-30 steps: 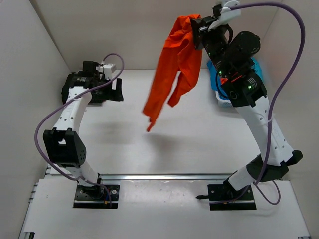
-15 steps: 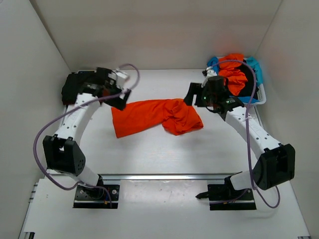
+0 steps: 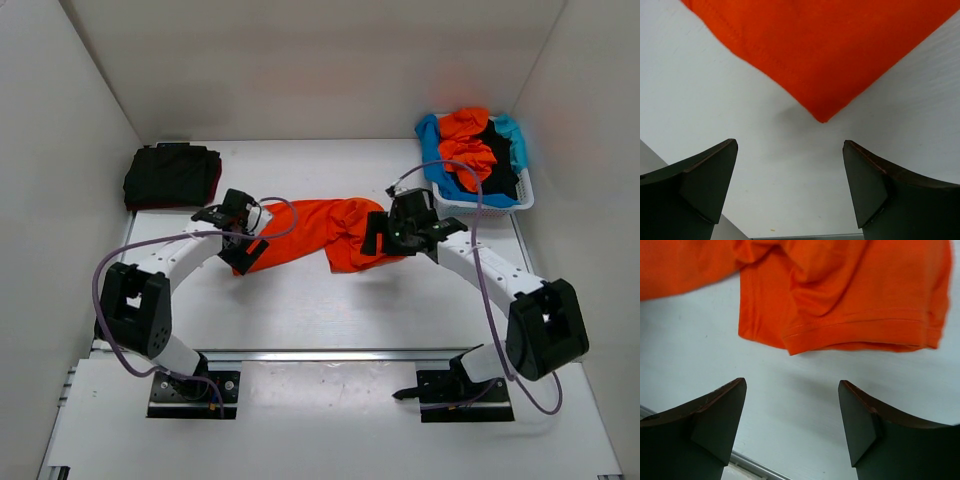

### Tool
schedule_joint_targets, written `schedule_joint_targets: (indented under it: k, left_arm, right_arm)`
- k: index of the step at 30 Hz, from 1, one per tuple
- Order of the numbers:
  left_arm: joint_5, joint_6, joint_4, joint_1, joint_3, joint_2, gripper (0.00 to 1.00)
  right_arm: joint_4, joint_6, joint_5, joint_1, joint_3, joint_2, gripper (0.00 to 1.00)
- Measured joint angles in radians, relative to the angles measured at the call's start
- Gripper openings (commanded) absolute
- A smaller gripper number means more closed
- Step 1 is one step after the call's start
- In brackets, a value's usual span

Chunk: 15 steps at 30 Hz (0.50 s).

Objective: Fold and stack the t-shirts
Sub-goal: Move the tshirt to the center of the board, then flatten out the tshirt

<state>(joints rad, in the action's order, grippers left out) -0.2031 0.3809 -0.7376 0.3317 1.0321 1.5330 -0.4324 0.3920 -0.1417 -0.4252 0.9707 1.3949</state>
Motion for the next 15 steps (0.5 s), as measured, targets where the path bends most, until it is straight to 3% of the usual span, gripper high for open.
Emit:
schedule_joint_targets:
  k: [9, 15]
  left_arm:
    - [-0.034, 0.014, 0.158, 0.052, -0.049, 0.114, 0.98]
    - [-0.076, 0.034, 0.233, 0.057, -0.047, 0.158, 0.93]
  right_arm:
    - [-0.003, -0.032, 0.017, -0.072, 0.148, 0.274, 0.78]
    - [-0.033, -0.063, 0.06, -0.075, 0.217, 0.401, 0.73]
